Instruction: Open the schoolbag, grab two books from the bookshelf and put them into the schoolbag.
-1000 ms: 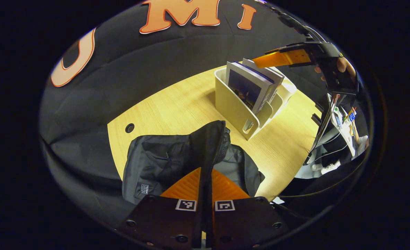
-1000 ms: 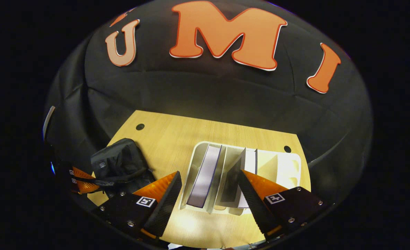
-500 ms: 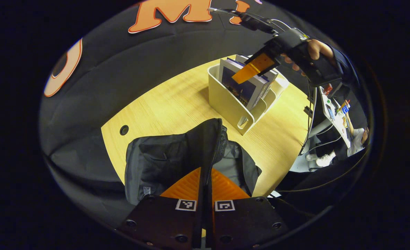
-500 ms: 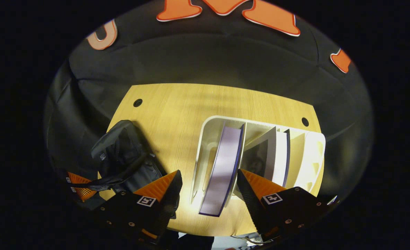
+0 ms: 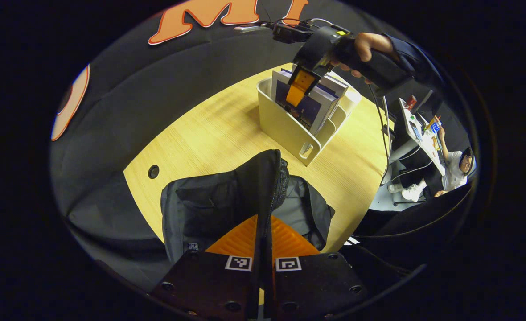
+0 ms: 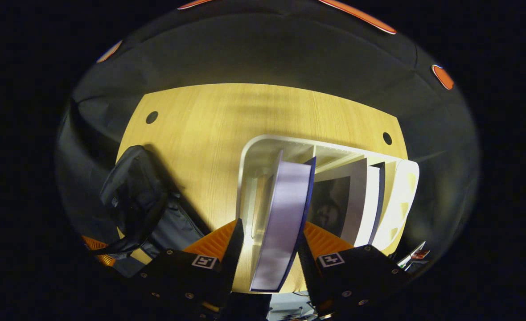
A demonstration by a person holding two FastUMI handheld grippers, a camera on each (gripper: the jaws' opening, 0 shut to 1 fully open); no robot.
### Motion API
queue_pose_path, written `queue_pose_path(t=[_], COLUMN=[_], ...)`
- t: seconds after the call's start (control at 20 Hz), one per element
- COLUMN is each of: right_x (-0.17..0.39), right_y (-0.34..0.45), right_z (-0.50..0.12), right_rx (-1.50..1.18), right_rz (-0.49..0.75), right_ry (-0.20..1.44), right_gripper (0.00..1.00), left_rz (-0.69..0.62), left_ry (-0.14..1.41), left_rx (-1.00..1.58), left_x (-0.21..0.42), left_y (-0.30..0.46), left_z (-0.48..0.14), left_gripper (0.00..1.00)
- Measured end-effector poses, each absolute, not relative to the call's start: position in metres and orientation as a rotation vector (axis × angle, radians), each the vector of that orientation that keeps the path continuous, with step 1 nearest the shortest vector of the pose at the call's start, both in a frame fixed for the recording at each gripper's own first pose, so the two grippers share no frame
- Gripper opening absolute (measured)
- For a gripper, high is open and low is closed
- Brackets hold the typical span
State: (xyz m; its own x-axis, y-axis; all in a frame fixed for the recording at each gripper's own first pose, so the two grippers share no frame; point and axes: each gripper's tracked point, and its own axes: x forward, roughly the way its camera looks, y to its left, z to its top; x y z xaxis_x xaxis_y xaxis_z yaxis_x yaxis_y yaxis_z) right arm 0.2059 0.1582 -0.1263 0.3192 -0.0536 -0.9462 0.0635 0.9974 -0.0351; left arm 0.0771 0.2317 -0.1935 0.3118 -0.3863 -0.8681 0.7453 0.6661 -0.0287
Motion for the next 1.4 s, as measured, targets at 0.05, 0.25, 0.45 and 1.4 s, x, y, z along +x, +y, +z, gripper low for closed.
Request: queue_pose_path(t=[0.05, 0.25, 0.45, 1.4], right_x=[0.206, 0.203, 0.19, 0.026], right_y=[0.155, 0.157, 0.153, 0.139], right_z=[-0.129, -0.126, -0.114, -0.08], right_rx=[0.012, 0.078, 0.086, 0.356], right_rz=[-0.097, -0.134, -0.144, -0.066], right_ry=[1.255, 1.262, 1.238, 1.088], right_gripper=[0.64, 0.42, 0.35, 0.33], left_rz=[-0.775, -0.789, -0.804, -0.872], left_ry=[0.999, 0.999, 0.998, 1.0], left_rx=[0.421, 0.425, 0.429, 0.453], left_x=[0.077, 0.08, 0.082, 0.074], left_y=[0.233, 0.232, 0.229, 0.212], left_z=[-0.195, -0.196, -0.197, -0.214], left_gripper=[0.05, 0.05, 0.05, 0.05])
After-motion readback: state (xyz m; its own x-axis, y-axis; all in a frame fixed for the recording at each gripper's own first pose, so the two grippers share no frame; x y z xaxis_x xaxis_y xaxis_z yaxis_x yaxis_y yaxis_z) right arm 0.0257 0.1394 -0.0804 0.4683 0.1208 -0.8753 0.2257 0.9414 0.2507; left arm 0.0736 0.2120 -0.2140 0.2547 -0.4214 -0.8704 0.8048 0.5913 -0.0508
